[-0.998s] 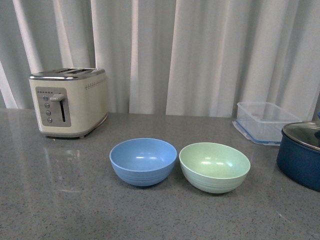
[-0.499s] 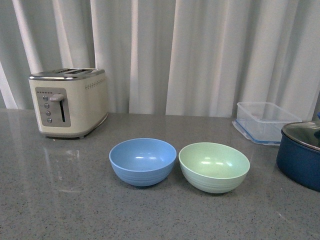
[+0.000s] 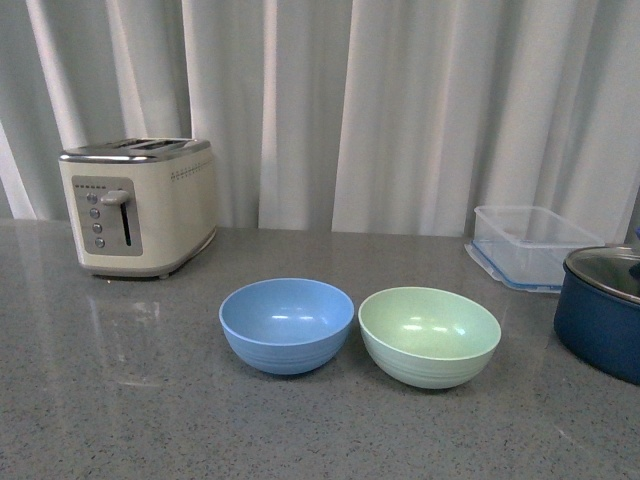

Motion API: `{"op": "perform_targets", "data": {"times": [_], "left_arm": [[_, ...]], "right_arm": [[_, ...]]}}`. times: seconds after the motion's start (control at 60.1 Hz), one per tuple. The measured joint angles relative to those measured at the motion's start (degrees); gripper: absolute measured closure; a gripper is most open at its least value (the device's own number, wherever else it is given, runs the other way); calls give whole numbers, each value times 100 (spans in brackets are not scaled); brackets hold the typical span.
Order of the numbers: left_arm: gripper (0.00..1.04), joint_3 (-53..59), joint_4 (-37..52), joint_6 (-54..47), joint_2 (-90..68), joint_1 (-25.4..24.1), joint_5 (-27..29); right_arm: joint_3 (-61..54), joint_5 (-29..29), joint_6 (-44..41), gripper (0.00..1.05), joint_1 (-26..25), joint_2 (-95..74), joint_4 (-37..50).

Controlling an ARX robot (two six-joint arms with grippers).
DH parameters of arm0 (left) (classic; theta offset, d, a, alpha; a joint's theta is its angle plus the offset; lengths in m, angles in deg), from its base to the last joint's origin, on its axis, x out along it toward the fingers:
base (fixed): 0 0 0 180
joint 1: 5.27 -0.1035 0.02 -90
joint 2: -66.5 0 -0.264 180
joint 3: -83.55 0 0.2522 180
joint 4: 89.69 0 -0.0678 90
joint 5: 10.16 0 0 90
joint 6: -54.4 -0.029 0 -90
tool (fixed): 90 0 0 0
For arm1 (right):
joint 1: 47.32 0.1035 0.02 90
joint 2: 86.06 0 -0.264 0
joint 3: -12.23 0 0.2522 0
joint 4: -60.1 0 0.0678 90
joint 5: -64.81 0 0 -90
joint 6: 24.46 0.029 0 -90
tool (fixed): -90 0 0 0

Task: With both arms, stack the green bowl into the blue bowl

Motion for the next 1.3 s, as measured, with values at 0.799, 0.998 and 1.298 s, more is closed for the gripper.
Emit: {"op": "perform_targets", "data": {"times": [0.799,0.998,1.298], "left_arm": [[101,-2,-2081,0,2055,0,-7],[78,-2,-2094,0,2057,0,-9],[16,-2,-2094,0,2059,0,-11]], "right_arm": [[0,0,-2,10,0,0,0],[0,0,0,10,0,0,0],[2485,254,42,10,297,-4301,-2538]]}}
